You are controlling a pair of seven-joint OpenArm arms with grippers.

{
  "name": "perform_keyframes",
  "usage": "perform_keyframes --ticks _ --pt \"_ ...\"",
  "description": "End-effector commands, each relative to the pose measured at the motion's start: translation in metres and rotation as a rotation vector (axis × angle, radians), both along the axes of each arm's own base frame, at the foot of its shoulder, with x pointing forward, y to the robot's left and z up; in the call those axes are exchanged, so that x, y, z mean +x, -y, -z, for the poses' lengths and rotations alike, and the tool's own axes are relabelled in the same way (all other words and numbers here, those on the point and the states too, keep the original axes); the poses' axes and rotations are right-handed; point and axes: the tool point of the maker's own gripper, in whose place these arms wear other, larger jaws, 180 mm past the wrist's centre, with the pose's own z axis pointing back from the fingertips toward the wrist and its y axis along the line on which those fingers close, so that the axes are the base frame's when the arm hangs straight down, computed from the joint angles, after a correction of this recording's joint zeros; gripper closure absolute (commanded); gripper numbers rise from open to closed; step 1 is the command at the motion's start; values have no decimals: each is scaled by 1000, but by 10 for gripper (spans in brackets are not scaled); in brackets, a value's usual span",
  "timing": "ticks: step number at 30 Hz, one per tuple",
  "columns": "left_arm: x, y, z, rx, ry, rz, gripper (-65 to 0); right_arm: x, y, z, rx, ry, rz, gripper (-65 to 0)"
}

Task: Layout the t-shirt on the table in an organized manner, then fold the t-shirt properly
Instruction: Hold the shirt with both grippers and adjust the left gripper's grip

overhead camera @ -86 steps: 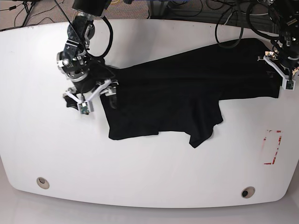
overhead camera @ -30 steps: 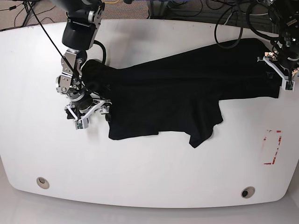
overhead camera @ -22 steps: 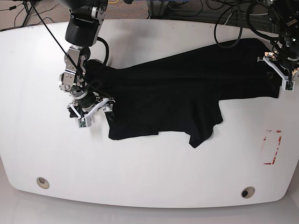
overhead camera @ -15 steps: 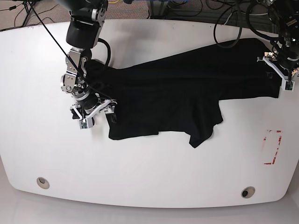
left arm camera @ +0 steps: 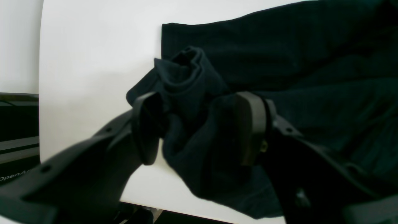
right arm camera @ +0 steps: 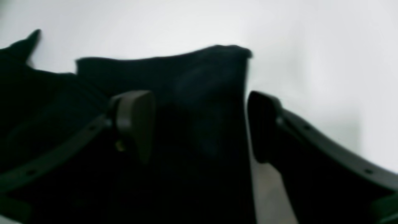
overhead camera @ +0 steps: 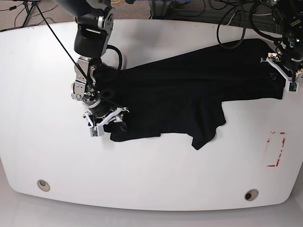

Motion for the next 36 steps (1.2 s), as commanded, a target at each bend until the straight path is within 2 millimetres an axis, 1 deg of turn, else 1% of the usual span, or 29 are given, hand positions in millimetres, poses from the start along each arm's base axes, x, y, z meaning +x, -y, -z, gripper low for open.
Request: perform_keyframes --ticks 1,8,10,12,13,14,15,17,18,19,20,22,24,27,30,33,36 --pt "6 -5 -13 26 40 7 -339 -6 -3 16 -28 -94 -28 -393" --pt "6 -5 -13 26 40 7 -339 -2 -5 16 -24 -96 -33 -382" --pt "6 -5 -13 26 40 7 -339 -2 -6 15 -25 -94 -36 -352" --pt "6 -5 -13 26 40 7 -339 0 -5 14 -31 -91 -38 -295" --pt "6 -5 -13 26 40 7 -339 1 -5 13 -32 -90 -38 -236" --pt "6 -5 -13 26 40 7 -339 1 -6 13 -31 -90 -39 -195" --pt "6 -5 -13 24 40 6 -339 0 -6 14 -31 -93 -39 -128" --pt "7 -5 -13 23 40 6 -342 0 -6 14 -31 -94 -40 -29" --pt "7 -5 -13 22 44 5 -342 0 -6 14 -32 -96 -40 0" --pt "8 -5 -14 22 47 5 -343 -1 -6 15 -32 -99 -41 0" --pt "14 -4 -17 19 65 3 -344 -1 -6 15 -32 -100 -41 0" --pt "19 -5 -21 19 82 1 -344 -2 -6 16 -32 -102 -41 -16" --pt "23 -6 -26 19 99 -5 -346 -5 -6 19 -32 -108 -41 0" --pt "30 -12 -36 18 140 -31 -358 -8 -6 22 -32 -115 -41 0" --pt "40 -14 -46 -3 198 -66 -418 -10 -6 23 -32 -119 -41 0" --pt "47 -16 -53 -9 225 -82 -499 -10 -6 23 -32 -119 -41 0" --pt "53 -17 -58 -13 218 -95 -546 -10 -5 23 -33 -117 -40 0"
